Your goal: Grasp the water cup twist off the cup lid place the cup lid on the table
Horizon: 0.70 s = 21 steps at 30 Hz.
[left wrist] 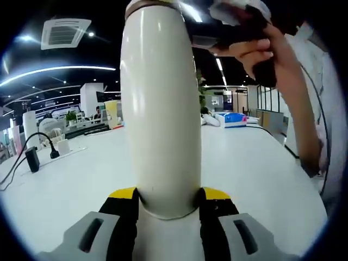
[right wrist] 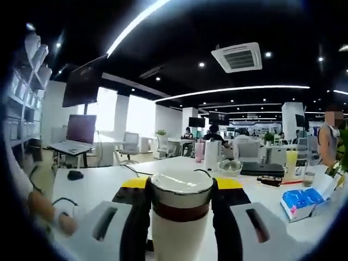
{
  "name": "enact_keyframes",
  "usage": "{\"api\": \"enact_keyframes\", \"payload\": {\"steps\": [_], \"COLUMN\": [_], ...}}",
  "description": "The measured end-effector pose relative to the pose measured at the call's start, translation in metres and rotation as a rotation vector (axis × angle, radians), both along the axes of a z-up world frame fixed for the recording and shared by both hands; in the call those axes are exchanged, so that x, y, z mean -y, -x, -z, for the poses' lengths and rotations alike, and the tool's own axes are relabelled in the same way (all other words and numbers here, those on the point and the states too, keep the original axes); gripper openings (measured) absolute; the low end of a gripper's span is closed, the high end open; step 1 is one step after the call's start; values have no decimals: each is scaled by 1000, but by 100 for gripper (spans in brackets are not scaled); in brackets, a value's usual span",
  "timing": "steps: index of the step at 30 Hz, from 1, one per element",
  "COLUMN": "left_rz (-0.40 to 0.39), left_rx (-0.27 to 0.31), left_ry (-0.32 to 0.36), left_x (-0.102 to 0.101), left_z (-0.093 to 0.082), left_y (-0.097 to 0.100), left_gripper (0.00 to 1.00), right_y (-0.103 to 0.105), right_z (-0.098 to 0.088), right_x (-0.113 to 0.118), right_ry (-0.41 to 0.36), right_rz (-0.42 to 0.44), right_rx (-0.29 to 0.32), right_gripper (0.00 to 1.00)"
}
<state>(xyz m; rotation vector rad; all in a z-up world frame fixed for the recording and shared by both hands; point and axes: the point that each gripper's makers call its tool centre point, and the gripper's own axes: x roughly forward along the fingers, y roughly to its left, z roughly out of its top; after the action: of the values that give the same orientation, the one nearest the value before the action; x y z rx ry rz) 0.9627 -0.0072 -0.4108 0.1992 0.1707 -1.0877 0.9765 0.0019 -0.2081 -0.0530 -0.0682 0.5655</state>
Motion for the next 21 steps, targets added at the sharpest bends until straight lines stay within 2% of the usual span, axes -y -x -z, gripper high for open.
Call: {"api": "enact_keyframes", "payload": {"steps": [4,21], "left_rz": [-1,-8], "left_rx": [1,-3], "left_ry": [0,0], "left_x": [0,1], "left_z": [0,1], "left_y": [0,-1], "left_gripper": [45,45], "right_y": [1,8], "right_z": [0,4], "right_x": [-4,-11], "right_ry": [19,16], "right_rz": [-56,-493], "right_rx": [4,-29], "right_gripper": [46,46]}}
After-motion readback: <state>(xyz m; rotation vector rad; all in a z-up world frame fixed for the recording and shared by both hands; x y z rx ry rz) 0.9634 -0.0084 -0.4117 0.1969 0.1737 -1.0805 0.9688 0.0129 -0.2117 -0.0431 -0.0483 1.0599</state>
